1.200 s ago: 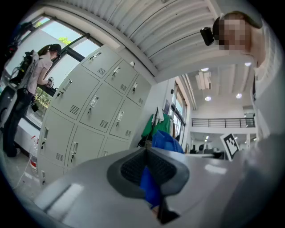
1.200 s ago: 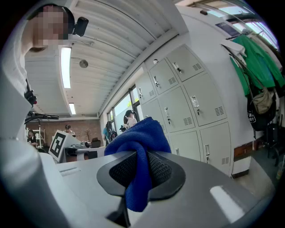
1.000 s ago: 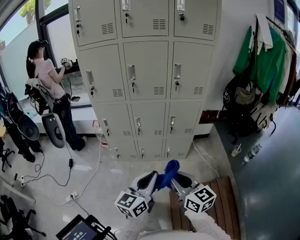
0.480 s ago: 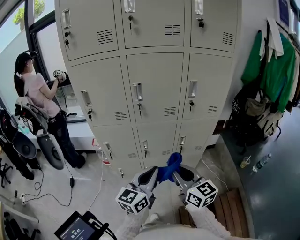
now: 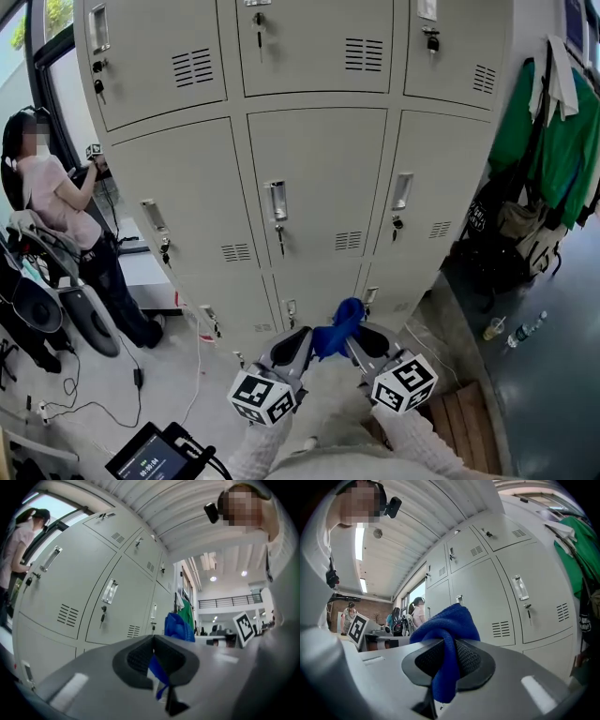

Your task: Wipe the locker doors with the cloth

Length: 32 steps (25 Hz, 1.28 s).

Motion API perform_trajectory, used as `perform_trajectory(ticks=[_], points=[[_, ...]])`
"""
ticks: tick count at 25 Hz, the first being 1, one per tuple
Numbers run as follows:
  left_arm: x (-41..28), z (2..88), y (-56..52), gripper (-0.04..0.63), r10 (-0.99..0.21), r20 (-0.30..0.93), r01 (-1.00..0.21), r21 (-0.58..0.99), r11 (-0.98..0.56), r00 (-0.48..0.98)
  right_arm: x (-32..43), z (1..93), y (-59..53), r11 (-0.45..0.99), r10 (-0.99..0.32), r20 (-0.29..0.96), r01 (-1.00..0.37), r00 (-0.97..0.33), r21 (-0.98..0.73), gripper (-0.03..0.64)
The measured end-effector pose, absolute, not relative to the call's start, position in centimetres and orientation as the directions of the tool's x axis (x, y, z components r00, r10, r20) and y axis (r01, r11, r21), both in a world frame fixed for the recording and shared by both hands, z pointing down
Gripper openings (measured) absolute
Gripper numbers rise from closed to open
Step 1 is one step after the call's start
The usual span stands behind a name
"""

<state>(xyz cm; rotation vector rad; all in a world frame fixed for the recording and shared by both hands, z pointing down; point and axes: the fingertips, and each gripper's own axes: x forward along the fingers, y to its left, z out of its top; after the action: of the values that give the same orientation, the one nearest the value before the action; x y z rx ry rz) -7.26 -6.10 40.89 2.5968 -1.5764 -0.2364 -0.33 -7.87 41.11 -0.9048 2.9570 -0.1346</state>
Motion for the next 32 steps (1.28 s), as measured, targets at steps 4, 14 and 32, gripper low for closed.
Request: perform_trajectory(ticks=[4, 14, 32], points=[[-8.1, 40.0, -8.9, 0.006, -0.890, -0.096, -0.878, 0.142, -0.456, 0.447, -1.9, 40.8, -10.7, 0.841, -0.536, -0.024, -0.532, -0.844, -0.097, 0.055], [-9.8, 38.9, -15.2, 0.006, -0.912, -0.136, -0.898, 0.169, -0.407, 0.387, -3.6, 40.1, -17.0, 0.870, -0.487, -0.034, -0.481, -0.873, -0.110, 0.055], [-12.1, 37.3, -18.9, 0.006, -0.927, -0.156, -0.921, 0.146, -0.362, 0.340, -6.6, 39.0, -21.2, 0.898, -0.434, -0.038, -0.428, -0.900, -0.103, 0.055]])
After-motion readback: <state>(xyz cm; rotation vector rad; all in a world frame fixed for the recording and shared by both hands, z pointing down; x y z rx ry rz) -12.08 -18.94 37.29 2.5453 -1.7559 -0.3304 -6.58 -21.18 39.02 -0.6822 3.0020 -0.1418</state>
